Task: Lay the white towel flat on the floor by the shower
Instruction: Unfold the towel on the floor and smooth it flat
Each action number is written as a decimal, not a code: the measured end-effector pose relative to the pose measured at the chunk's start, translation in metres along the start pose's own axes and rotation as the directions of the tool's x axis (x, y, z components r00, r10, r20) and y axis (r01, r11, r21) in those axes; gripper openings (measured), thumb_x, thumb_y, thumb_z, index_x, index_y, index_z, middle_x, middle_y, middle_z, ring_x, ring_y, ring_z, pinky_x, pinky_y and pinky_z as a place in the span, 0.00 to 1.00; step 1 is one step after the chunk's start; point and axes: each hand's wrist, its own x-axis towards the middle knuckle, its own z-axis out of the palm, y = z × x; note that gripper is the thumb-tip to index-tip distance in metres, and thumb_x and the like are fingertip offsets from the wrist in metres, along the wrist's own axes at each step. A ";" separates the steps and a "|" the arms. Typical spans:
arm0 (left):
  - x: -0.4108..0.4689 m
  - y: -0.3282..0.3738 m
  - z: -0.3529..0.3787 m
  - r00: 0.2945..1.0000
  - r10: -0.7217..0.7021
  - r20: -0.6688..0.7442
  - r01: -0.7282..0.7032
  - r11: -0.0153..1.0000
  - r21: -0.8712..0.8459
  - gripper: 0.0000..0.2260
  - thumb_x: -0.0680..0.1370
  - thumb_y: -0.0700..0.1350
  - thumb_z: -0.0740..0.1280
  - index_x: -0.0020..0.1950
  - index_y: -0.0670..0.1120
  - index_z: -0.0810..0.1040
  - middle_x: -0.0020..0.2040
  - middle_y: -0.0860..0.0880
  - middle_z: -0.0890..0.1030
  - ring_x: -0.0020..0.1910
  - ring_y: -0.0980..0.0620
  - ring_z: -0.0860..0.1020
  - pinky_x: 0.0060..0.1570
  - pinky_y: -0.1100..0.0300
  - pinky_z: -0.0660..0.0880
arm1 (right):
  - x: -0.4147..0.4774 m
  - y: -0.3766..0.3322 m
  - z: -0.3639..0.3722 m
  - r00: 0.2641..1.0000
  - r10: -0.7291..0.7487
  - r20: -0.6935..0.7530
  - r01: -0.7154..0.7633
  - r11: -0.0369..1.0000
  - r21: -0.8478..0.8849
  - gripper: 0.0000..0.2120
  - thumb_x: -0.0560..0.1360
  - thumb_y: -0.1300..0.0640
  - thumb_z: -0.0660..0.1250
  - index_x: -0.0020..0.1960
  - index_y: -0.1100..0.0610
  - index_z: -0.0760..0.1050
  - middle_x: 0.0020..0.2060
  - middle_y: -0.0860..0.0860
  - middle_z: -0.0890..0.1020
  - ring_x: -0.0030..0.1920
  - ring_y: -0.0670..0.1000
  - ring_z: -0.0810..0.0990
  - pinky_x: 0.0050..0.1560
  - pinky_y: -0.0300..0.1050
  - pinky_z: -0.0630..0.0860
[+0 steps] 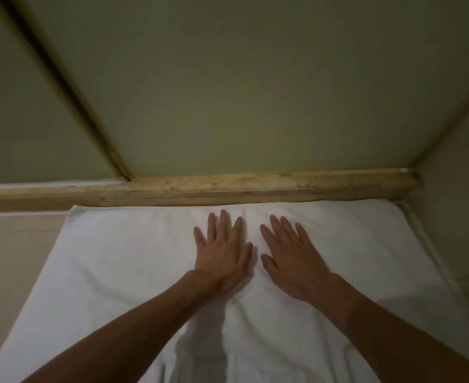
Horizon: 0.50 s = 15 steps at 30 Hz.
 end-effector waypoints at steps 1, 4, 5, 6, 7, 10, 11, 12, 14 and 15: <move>0.001 0.002 0.004 1.000 -0.012 0.004 0.012 1.000 0.017 0.31 0.78 0.66 0.38 0.77 0.55 0.35 0.77 0.47 0.32 0.74 0.44 0.29 0.71 0.36 0.35 | -0.005 0.008 0.003 1.000 0.016 0.014 -0.016 1.000 -0.011 0.29 0.80 0.42 0.42 0.78 0.52 0.41 0.78 0.55 0.41 0.77 0.55 0.39 0.75 0.55 0.38; 0.003 -0.001 0.009 1.000 -0.011 -0.022 0.012 0.999 0.033 0.33 0.75 0.69 0.36 0.77 0.57 0.35 0.76 0.48 0.31 0.74 0.45 0.30 0.71 0.37 0.33 | -0.018 0.024 0.012 0.999 0.039 0.005 -0.039 0.999 -0.032 0.31 0.78 0.37 0.35 0.77 0.48 0.38 0.77 0.52 0.39 0.77 0.54 0.37 0.75 0.56 0.38; 0.003 -0.003 0.009 0.999 0.012 -0.031 -0.012 1.000 0.009 0.35 0.74 0.70 0.35 0.77 0.57 0.35 0.76 0.49 0.31 0.75 0.46 0.30 0.71 0.40 0.31 | -0.020 0.028 0.014 0.999 0.047 -0.003 -0.047 0.998 -0.036 0.31 0.76 0.36 0.33 0.77 0.46 0.37 0.77 0.52 0.38 0.76 0.54 0.36 0.75 0.57 0.38; 0.001 -0.008 0.009 0.998 0.036 -0.042 -0.037 0.999 -0.017 0.36 0.72 0.72 0.33 0.76 0.57 0.34 0.76 0.50 0.31 0.75 0.48 0.31 0.71 0.42 0.31 | -0.022 0.031 0.015 0.998 0.057 -0.009 -0.057 0.998 -0.039 0.32 0.75 0.36 0.31 0.77 0.45 0.36 0.77 0.52 0.38 0.76 0.54 0.35 0.75 0.57 0.38; -0.001 -0.015 0.009 0.997 0.051 -0.059 -0.053 0.998 -0.033 0.36 0.71 0.72 0.31 0.76 0.58 0.33 0.76 0.50 0.30 0.75 0.49 0.31 0.72 0.45 0.31 | -0.022 0.031 0.015 0.998 0.068 -0.012 -0.069 0.997 -0.043 0.32 0.75 0.36 0.31 0.76 0.45 0.36 0.77 0.52 0.38 0.76 0.54 0.35 0.75 0.58 0.38; -0.011 -0.049 0.006 0.992 0.017 -0.127 -0.019 1.000 -0.020 0.33 0.74 0.70 0.32 0.76 0.58 0.33 0.76 0.52 0.31 0.75 0.51 0.32 0.72 0.48 0.31 | -0.019 0.019 0.009 0.993 0.114 -0.033 -0.115 0.993 -0.024 0.32 0.77 0.37 0.37 0.78 0.48 0.43 0.78 0.54 0.43 0.77 0.56 0.39 0.75 0.58 0.38; -0.014 -0.060 0.004 0.990 -0.011 -0.141 0.010 1.000 -0.006 0.32 0.75 0.69 0.32 0.76 0.58 0.34 0.76 0.53 0.30 0.75 0.51 0.31 0.71 0.46 0.30 | -0.015 0.010 0.006 0.993 0.111 -0.050 -0.112 0.994 -0.011 0.32 0.78 0.37 0.39 0.78 0.50 0.46 0.78 0.55 0.44 0.77 0.56 0.40 0.75 0.58 0.38; -0.016 -0.068 0.002 0.989 -0.032 -0.141 0.034 0.999 0.010 0.31 0.76 0.68 0.33 0.76 0.59 0.34 0.76 0.53 0.30 0.75 0.50 0.30 0.70 0.44 0.29 | -0.010 -0.003 0.002 0.994 0.086 -0.065 -0.086 0.996 0.000 0.32 0.78 0.38 0.41 0.78 0.51 0.47 0.78 0.56 0.44 0.77 0.56 0.40 0.75 0.58 0.37; -0.017 -0.077 -0.002 0.992 -0.056 -0.116 0.061 0.998 0.035 0.30 0.76 0.67 0.35 0.77 0.59 0.35 0.76 0.52 0.31 0.74 0.50 0.29 0.69 0.42 0.28 | 0.002 -0.031 -0.003 0.997 -0.001 -0.076 0.003 1.000 0.020 0.31 0.79 0.40 0.43 0.78 0.53 0.47 0.78 0.56 0.44 0.77 0.56 0.40 0.75 0.57 0.36; -0.017 -0.078 -0.003 0.992 -0.068 -0.110 0.073 0.997 0.037 0.30 0.76 0.67 0.35 0.77 0.59 0.36 0.77 0.52 0.32 0.74 0.50 0.30 0.69 0.41 0.28 | 0.009 -0.045 -0.005 0.996 -0.047 -0.077 0.048 0.999 0.022 0.31 0.80 0.40 0.44 0.78 0.53 0.46 0.78 0.56 0.43 0.77 0.56 0.39 0.75 0.56 0.36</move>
